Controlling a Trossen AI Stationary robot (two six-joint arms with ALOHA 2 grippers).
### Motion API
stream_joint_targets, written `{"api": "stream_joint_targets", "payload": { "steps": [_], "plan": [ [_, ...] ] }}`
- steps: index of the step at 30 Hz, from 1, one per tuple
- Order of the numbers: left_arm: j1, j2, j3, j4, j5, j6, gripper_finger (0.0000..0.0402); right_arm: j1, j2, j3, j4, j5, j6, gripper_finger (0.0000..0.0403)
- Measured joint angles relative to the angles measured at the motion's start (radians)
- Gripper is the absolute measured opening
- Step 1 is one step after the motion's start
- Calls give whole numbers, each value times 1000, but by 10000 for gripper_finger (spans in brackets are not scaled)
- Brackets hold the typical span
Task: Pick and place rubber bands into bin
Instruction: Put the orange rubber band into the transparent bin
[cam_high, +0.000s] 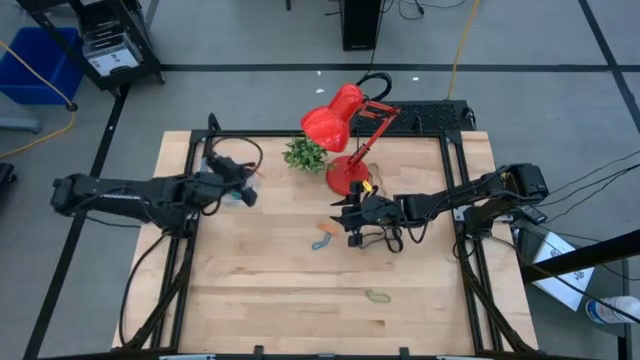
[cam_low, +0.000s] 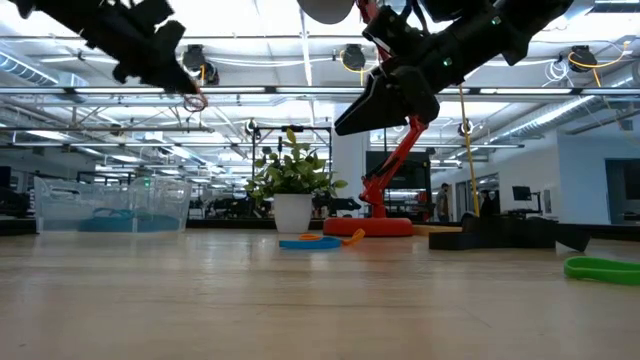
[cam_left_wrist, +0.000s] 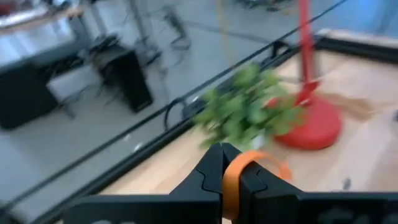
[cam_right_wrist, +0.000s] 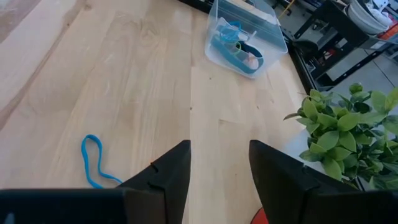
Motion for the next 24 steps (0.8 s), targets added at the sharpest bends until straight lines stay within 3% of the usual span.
{"api": "stream_joint_targets", "payload": {
  "steps": [5, 14, 19, 24],
  "plan": [
    [100, -17, 2, -228, 18, -152, 4, 0, 0, 0, 1, 0, -20, 156],
    [314, 62, 164, -673, 292, -325, 3, -18, 0, 0, 15, -3, -28, 155],
    [403, 158, 189, -734, 387, -324, 5, -32, 0, 0, 18, -3, -19, 155],
    [458, 296, 189, -734, 393, -324, 4, -34, 0, 0, 18, -3, -17, 155]
  ]
}}
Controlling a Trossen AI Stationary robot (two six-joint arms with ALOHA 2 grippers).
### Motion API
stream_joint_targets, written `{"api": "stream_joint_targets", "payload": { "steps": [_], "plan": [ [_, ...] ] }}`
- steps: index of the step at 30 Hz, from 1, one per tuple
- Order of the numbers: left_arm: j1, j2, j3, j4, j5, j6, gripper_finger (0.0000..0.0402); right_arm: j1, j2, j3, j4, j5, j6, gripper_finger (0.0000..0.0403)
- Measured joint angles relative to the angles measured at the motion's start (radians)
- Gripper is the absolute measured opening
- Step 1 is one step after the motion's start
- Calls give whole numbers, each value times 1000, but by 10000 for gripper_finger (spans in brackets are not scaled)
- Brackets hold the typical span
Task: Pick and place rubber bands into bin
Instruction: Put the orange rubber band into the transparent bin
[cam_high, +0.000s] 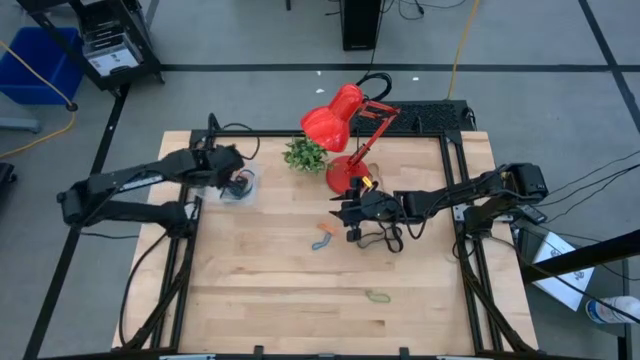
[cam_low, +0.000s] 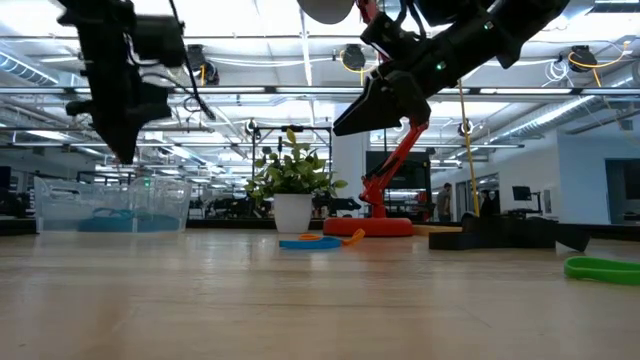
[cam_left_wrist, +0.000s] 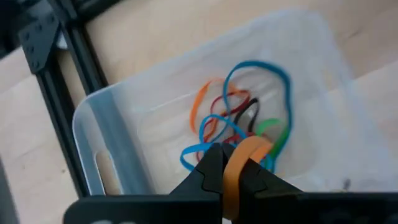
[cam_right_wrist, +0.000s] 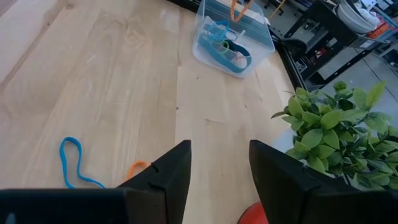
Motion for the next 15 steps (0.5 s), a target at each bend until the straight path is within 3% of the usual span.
{"api": "stream_joint_targets", "payload": {
  "steps": [7, 15],
  "plan": [
    [17, 182, 0, 28, 15, 1, 3, 0, 0, 0, -8, 0, 3, 155],
    [17, 297, 0, 105, 41, 66, 21, 1, 0, 0, -8, 0, 22, 155]
  ]
}}
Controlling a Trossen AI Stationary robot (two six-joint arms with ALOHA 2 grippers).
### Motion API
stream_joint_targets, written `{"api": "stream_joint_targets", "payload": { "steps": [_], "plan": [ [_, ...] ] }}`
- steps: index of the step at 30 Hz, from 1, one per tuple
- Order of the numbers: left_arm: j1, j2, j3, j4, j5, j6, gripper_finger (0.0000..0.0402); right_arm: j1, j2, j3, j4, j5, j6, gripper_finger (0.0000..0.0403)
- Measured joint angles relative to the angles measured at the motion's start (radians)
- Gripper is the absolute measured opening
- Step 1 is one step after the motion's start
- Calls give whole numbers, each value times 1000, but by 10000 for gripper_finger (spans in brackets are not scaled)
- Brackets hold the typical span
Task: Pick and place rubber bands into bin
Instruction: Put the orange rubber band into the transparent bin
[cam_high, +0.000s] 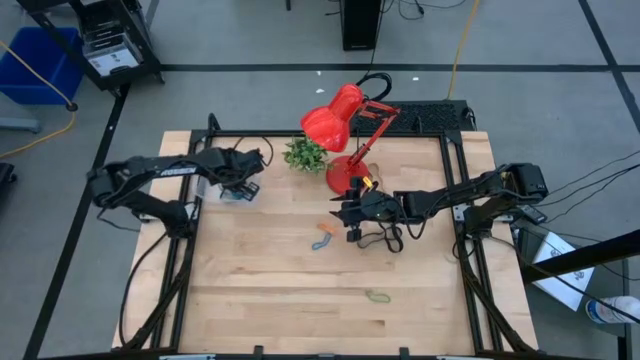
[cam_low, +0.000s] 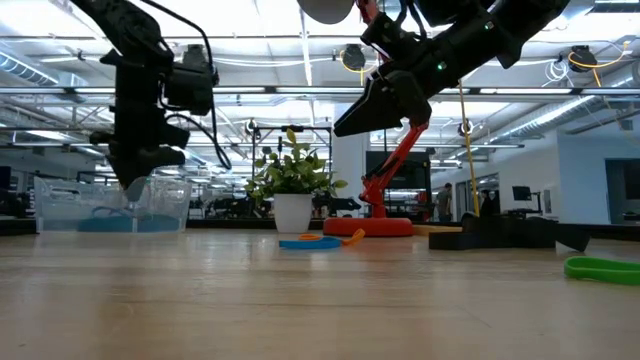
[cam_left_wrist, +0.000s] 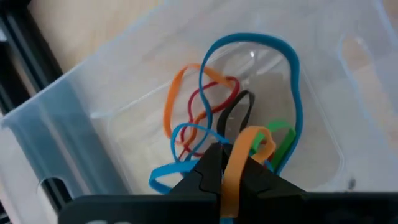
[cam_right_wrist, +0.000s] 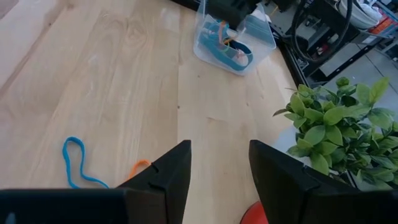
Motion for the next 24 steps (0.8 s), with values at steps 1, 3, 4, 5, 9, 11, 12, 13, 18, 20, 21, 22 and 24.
{"api": "stream_joint_targets", "payload": {
  "steps": [1, 3, 4, 5, 9, 11, 12, 13, 18, 20, 21, 22, 24],
  "plan": [
    [0, 6, 0, 7, 0, 8, 20, 0, 0, 0, 0, 0, 6, 155],
    [0, 12, 0, 12, 0, 13, 16, 0, 0, 0, 0, 0, 11, 155],
    [0, 12, 0, 12, 0, 16, 13, 0, 0, 0, 0, 0, 12, 155],
    [0, 12, 0, 12, -1, 19, 10, 0, 0, 0, 0, 0, 12, 155],
    [0, 12, 0, 12, -1, 19, 4, 0, 0, 0, 0, 0, 12, 155],
    [0, 12, 0, 12, -1, 19, 9, 0, 0, 0, 0, 0, 8, 155],
    [0, 12, 0, 12, -1, 19, 14, 0, 0, 0, 0, 0, 8, 155],
    [0, 12, 0, 12, -1, 19, 21, 0, 0, 0, 0, 0, 7, 155],
    [0, 12, 0, -5, 2, 17, 59, 0, 0, 0, 0, 0, 6, 155],
    [0, 12, 0, -8, 6, 18, 80, 0, 0, 0, 0, 0, 6, 155],
    [0, 12, 0, -8, 6, 18, 91, 0, 0, 0, 0, 0, 6, 155],
    [0, 12, 0, -8, 4, 18, 103, 0, 0, 0, 0, 0, 6, 155],
    [0, 12, 0, -9, 1, 21, 126, 0, 0, 0, 0, 0, 6, 155]
  ]
}}
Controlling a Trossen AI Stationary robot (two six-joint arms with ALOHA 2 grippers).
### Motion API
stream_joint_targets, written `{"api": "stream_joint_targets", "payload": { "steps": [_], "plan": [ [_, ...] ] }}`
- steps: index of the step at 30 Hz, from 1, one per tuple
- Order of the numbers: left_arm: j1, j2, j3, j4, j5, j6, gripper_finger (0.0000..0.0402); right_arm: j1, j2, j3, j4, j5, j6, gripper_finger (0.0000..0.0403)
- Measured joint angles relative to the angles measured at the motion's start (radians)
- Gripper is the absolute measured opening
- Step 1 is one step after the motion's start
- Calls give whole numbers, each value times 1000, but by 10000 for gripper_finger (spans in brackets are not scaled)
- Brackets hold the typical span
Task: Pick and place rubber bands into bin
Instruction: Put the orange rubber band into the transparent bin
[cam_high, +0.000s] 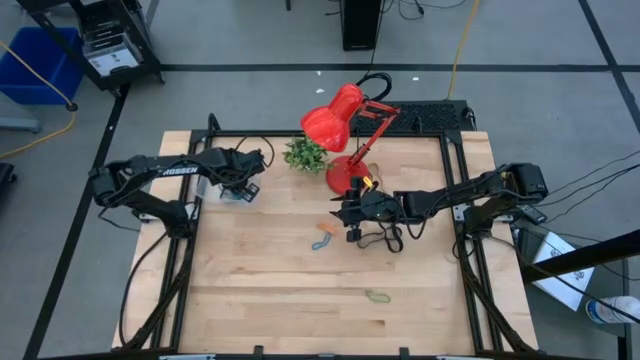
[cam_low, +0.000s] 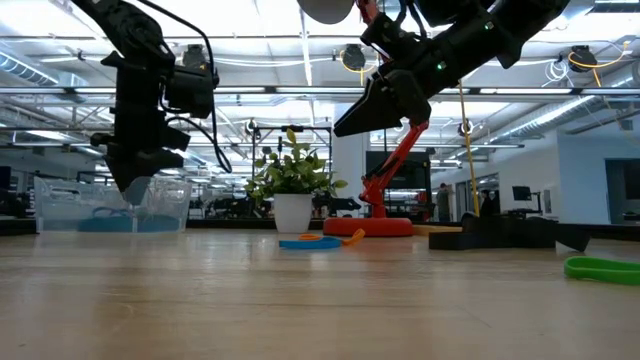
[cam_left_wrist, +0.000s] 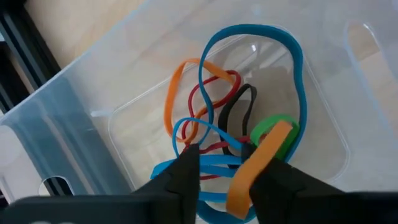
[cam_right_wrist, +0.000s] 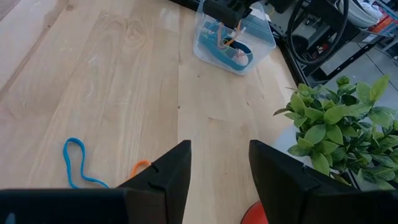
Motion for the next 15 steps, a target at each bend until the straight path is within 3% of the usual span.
{"api": "stream_joint_targets", "payload": {
  "steps": [6, 15],
  "plan": [
    [0, -9, 0, -40, -1, 9, 167, 0, 0, 0, 0, 0, 0, 155],
    [0, -147, 13, -136, 53, 25, 177, 0, 0, 0, 0, 0, 0, 155]
  ]
}}
